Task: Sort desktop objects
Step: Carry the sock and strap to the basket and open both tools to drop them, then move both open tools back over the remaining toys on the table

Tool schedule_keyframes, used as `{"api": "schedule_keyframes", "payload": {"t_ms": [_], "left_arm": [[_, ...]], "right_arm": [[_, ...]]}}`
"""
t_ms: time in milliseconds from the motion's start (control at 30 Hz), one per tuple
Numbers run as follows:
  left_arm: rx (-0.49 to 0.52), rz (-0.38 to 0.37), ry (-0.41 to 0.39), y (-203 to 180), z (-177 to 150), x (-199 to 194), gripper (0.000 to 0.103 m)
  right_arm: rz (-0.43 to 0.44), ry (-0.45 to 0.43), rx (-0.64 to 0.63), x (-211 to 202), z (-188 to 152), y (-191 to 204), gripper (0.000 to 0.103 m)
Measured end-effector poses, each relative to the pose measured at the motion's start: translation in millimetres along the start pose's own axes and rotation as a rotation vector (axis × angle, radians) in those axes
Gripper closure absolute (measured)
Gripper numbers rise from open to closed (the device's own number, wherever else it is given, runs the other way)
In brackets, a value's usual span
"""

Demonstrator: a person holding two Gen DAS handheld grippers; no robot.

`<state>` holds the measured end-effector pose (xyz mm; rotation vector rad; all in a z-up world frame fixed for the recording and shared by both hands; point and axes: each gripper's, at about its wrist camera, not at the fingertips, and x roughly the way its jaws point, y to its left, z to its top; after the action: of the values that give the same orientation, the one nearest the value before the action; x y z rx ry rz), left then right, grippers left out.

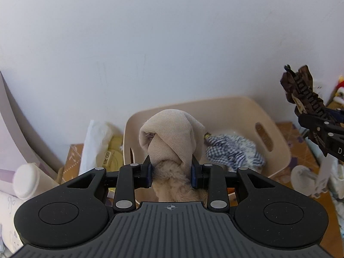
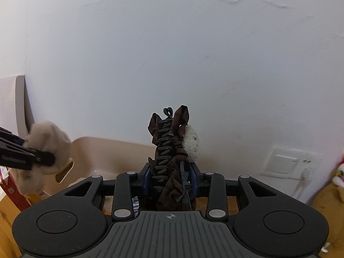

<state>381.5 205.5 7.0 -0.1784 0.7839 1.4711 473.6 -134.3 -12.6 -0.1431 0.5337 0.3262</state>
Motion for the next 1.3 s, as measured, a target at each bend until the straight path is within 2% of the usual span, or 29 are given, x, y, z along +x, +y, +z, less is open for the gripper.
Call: {"api": "schedule_keyframes", "payload": {"t_ms": [200,333,633,667,733,833,933,1000,1067,1167,1300], "left_arm": [[-0.024,0.015,0.066,5,-4,40,0.071],[-0.050,-0.004,0.112,11,-7,61,0.071],[-0.046,0.007,0.146,7,-10,76,0.068],[-0.046,0.008,0.146,7,-10,76,0.066],[-0.060,0.013,0.153,7,-10,75,0.060],[-0.070,0.015,0.148,7,-9,70,0.048],[-0.063,0.039,0.138,4,-10,63,0.036],[-0.054,0.061,0.136,1,-11,56,0.036],[-0.062,0.063,0.136,-1,-11,48,0.036],[-0.075,0.069,0.133,-3,-15,34,0.035],[-0.088,0.077,0.123,-8,-22,7,0.035]], "right_arm": [[0.044,0.042,-0.090,39,-2,26,0.069],[0.070,0.096,-0.152,67,-8,43,0.069],[0.099,0.215,-0.158,99,-27,52,0.068],[0.097,0.220,-0.155,101,-30,43,0.059],[0.101,0.219,-0.152,108,-24,46,0.054],[0.090,0.193,-0.162,98,-22,46,0.040],[0.088,0.166,-0.174,85,-18,48,0.032],[0.077,0.144,-0.175,75,-17,48,0.024],[0.059,0.116,-0.154,62,-16,46,0.011],[0.058,0.077,-0.112,37,-20,40,0.004],[0.053,0.052,-0.098,8,-26,37,0.000]]}}
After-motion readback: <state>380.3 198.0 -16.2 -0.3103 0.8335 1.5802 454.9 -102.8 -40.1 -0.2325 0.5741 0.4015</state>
